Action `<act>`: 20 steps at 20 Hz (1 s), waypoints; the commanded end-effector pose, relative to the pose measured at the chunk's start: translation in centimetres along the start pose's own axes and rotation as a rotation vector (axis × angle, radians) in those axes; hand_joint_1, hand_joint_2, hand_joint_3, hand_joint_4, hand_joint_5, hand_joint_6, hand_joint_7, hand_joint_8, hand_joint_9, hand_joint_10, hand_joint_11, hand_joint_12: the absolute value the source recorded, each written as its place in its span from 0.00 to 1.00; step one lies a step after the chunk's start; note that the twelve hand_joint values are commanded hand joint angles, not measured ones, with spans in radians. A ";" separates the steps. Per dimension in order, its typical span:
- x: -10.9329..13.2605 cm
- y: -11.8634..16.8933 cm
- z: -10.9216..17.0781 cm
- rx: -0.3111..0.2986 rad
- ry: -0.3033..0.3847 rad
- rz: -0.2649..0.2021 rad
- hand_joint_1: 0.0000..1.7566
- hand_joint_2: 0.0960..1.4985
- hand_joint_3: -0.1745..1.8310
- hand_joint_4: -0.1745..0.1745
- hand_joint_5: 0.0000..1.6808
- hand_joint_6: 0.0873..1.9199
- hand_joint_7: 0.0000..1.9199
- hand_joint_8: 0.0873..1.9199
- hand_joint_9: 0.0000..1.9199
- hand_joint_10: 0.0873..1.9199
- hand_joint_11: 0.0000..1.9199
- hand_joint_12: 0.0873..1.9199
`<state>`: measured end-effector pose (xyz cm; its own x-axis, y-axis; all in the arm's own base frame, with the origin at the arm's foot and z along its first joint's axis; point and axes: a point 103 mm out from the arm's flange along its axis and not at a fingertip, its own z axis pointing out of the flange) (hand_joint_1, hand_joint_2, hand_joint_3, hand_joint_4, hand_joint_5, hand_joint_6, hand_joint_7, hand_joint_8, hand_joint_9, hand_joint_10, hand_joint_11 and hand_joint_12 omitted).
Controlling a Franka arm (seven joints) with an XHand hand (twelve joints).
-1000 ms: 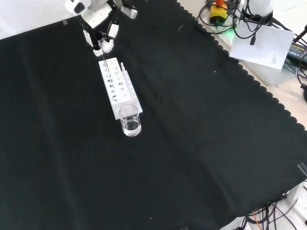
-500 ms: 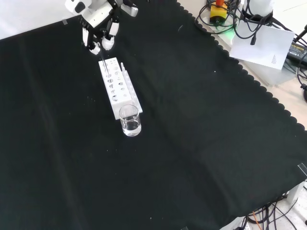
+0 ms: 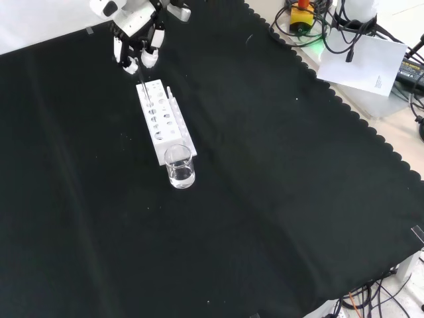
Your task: Put the glass rod back on the white test tube rack.
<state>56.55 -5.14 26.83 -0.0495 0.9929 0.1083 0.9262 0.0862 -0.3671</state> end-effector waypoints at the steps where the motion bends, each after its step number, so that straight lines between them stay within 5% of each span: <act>1: -0.2 -0.2 -0.4 -0.011 0.000 0.004 0.87 0.56 0.00 0.00 0.36 0.48 0.41 0.43 0.88 0.42 0.88 0.40; 20: 0.4 -1.3 -3.0 -0.058 -0.012 0.021 0.87 0.56 0.00 0.00 0.36 0.47 0.40 0.43 0.88 0.42 0.88 0.41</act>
<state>56.56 -5.24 29.75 -0.0340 0.9951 0.0927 0.9463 0.0619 -0.3174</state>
